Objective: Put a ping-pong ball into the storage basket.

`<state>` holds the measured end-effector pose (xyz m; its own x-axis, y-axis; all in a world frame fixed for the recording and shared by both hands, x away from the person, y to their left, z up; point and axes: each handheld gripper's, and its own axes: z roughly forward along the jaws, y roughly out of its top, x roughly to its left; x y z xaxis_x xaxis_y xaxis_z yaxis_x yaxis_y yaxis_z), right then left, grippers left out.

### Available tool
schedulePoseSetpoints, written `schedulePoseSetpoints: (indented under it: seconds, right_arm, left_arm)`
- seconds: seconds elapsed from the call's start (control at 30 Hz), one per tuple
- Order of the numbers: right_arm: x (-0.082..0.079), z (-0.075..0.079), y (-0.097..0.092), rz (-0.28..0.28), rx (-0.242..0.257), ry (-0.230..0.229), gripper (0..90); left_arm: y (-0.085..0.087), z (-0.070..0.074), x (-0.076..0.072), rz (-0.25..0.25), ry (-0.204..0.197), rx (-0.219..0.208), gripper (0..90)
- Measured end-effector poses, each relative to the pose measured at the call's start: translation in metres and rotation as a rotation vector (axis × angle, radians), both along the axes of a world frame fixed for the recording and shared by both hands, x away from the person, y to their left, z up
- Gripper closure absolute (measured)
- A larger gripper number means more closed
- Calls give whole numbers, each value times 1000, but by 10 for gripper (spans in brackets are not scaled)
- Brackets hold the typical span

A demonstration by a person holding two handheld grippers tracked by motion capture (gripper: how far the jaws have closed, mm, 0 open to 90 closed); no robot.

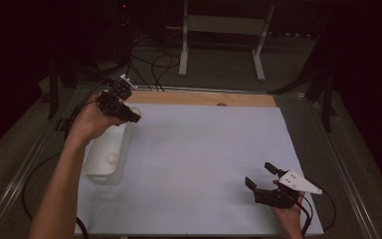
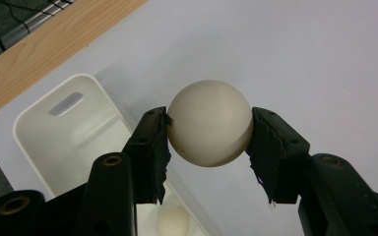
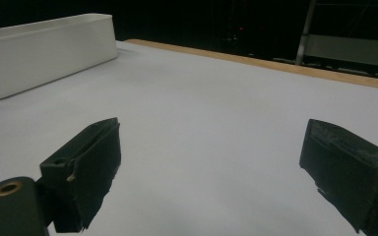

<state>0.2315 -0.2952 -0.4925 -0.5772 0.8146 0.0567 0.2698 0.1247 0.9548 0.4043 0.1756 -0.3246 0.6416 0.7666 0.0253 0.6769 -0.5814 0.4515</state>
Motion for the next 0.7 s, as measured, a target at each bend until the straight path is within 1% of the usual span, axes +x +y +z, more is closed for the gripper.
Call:
schedulePoseSetpoints:
  seconds: [0.7]
  right_arm:
    - [0,0,0,1,1,2,84]
  left_arm:
    - [9,1,-1,20,-1,-3,513]
